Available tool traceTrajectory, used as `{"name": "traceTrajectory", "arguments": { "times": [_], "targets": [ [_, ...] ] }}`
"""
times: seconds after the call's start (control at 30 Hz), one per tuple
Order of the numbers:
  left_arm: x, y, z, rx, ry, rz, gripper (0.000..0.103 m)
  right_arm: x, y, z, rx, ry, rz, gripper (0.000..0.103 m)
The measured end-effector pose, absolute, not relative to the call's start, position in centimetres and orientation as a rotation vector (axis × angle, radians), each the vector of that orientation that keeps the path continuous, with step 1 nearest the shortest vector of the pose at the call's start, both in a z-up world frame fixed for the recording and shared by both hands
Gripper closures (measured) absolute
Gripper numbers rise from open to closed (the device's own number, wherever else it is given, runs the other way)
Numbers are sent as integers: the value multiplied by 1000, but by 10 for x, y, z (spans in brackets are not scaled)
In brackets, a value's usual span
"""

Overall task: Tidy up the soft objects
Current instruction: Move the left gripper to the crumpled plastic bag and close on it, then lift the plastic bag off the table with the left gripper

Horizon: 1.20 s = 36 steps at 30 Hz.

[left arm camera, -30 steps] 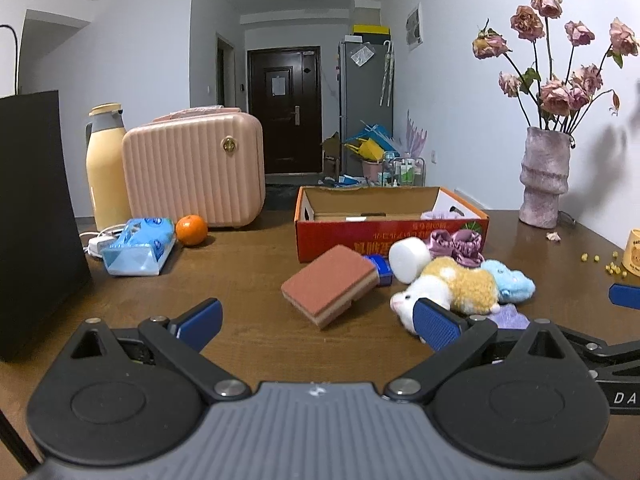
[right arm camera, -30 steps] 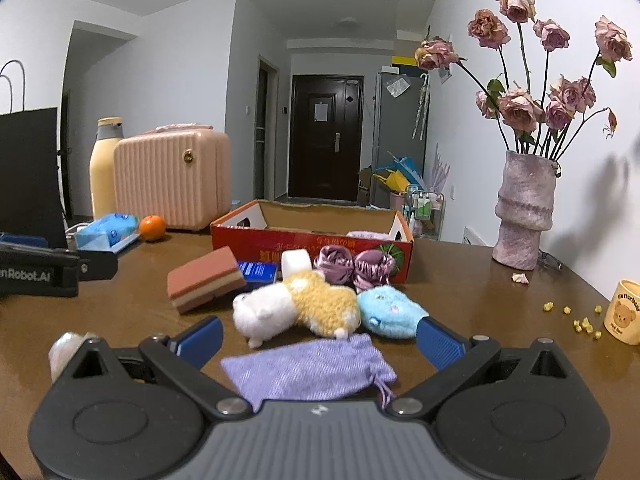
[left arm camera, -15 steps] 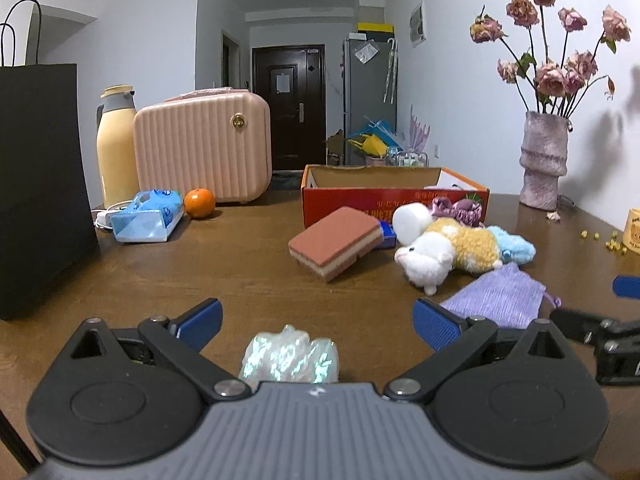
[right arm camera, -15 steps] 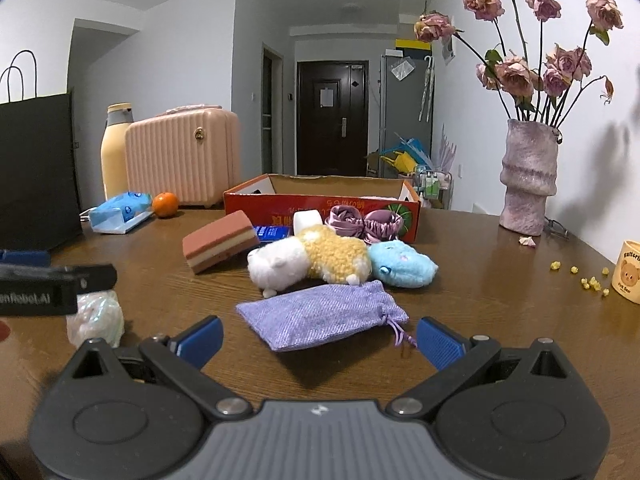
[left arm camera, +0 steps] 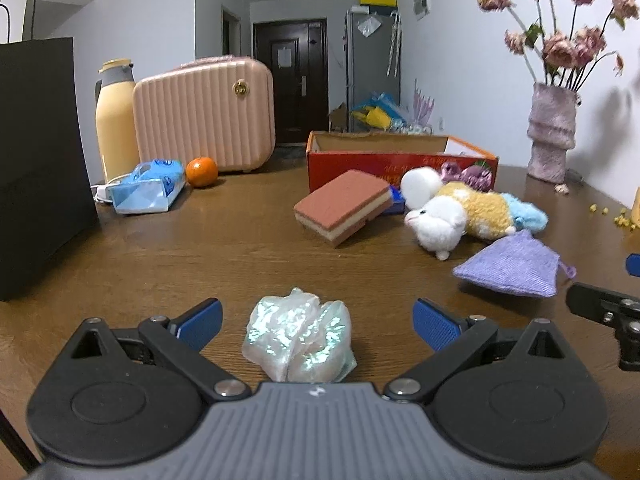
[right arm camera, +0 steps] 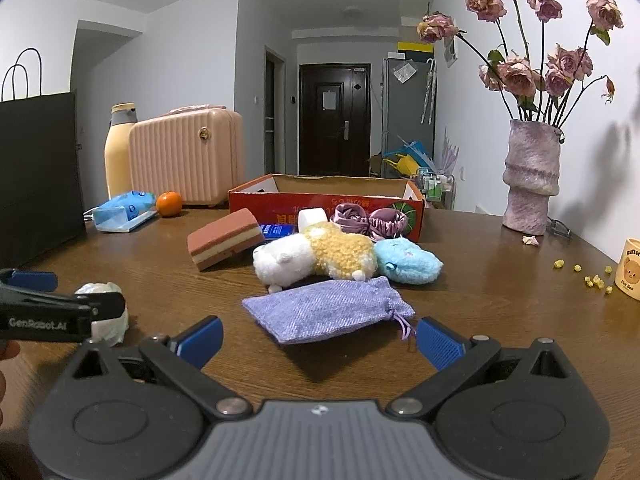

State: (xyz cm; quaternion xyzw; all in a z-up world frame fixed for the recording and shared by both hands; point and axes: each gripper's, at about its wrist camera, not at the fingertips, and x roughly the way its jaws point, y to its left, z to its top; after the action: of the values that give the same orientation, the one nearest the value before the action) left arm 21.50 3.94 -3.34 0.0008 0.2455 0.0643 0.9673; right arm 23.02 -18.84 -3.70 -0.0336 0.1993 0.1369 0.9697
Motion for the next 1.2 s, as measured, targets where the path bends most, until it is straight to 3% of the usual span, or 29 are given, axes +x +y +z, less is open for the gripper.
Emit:
{"name": "traceTrajectory", "arguments": {
  "times": [0.23, 0.3, 0.47, 0.57, 1.2],
  "targets": [
    [232, 50, -37, -11, 566, 137, 3, 231, -186, -39, -78, 410, 279, 0],
    [233, 50, -40, -14, 578, 119, 13, 232, -186, -39, -78, 413, 277, 0],
    [237, 51, -43, -28, 599, 87, 51, 233, -185, -40, -86, 419, 276, 0],
    [237, 52, -44, -38, 593, 81, 57, 234, -184, -41, -88, 424, 275, 0],
    [233, 40, -15, 1, 482, 33, 58, 240, -184, -34, -95, 427, 273, 0]
  ]
}}
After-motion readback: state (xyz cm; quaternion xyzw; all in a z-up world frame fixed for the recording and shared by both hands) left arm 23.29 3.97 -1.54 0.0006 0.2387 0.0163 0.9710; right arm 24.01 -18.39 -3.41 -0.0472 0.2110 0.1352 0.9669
